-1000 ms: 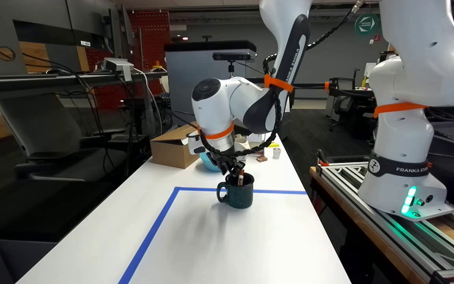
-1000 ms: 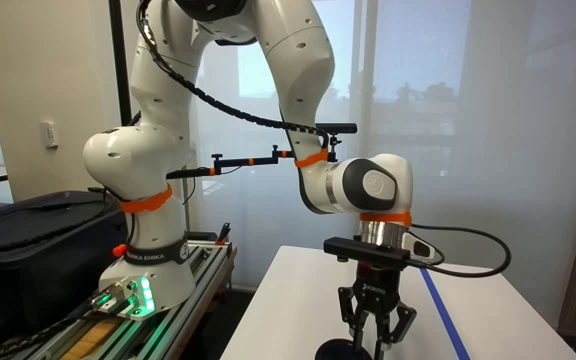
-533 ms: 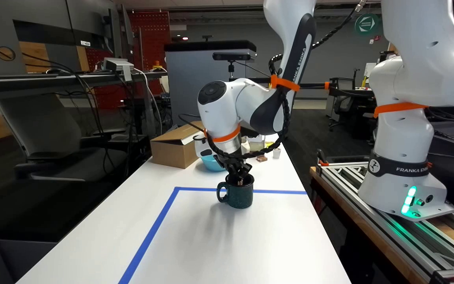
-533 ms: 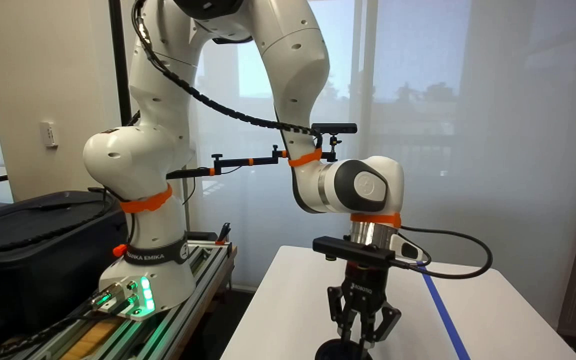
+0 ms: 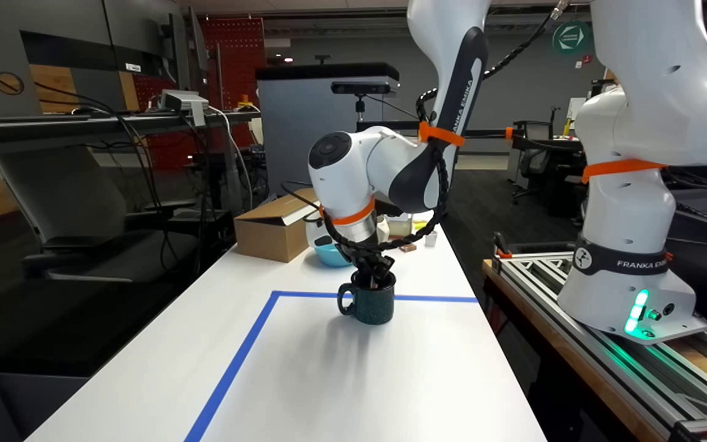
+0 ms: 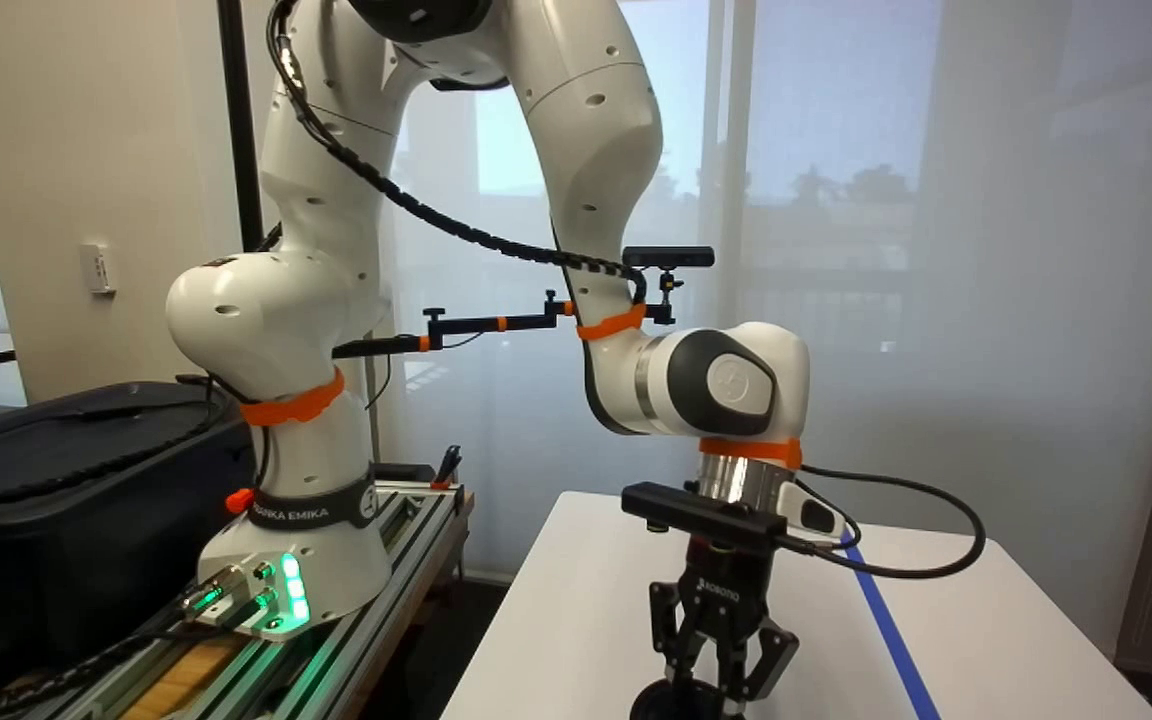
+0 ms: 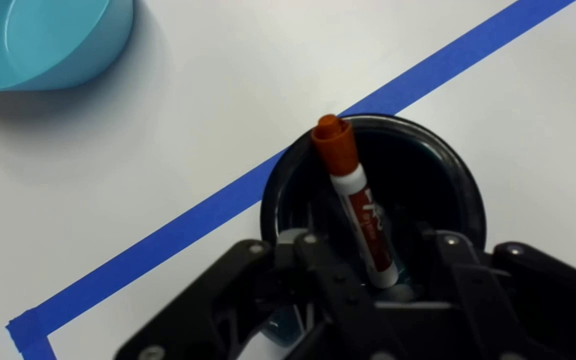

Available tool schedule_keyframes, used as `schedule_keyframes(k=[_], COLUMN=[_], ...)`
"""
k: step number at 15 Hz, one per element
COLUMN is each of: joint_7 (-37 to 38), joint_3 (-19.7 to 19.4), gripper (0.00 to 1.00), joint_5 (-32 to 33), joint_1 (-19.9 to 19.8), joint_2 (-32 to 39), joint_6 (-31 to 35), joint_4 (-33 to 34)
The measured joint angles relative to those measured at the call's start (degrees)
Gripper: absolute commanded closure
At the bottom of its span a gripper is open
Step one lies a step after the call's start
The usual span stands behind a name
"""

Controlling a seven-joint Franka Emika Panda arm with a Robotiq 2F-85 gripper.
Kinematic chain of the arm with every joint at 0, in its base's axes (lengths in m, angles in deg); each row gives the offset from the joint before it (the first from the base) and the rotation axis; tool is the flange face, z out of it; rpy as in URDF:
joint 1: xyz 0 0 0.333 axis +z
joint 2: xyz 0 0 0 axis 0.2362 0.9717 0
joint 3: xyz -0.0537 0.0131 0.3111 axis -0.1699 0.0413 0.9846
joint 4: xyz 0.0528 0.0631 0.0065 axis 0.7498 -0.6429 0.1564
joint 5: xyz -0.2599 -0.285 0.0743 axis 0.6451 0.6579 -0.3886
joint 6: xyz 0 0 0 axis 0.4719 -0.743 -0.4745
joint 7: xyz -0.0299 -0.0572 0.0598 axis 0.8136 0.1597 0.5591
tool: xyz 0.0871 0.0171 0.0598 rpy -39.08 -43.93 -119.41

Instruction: Remove the marker from the cup and put it on the table

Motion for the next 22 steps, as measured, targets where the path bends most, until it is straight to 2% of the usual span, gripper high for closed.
schedule_keyframes(k=[2,8,10,11,12,13,22], joint_7=[0.00,0.00,0.00,0.00,0.00,0.00,-0.22], joint_3=[-0.16,-0.78,-1.02,-1.11,-1.17,-1.19,0.14], gripper=[0.67,0.66,0.91,0.97,0.99,0.95,0.95], joint_5=[0.00,0.00,0.00,0.00,0.00,0.00,-0.06], joint_1=[-0.07,-0.44,-0.49,-0.50,-0.51,-0.52,-0.44], joint_2=[0.88,2.84,3.37,3.63,3.84,3.92,1.38], joint_6=[0.00,0.00,-0.01,-0.01,-0.01,-0.01,-0.03], joint_4=[0.26,0.68,0.94,1.08,1.19,1.29,0.51])
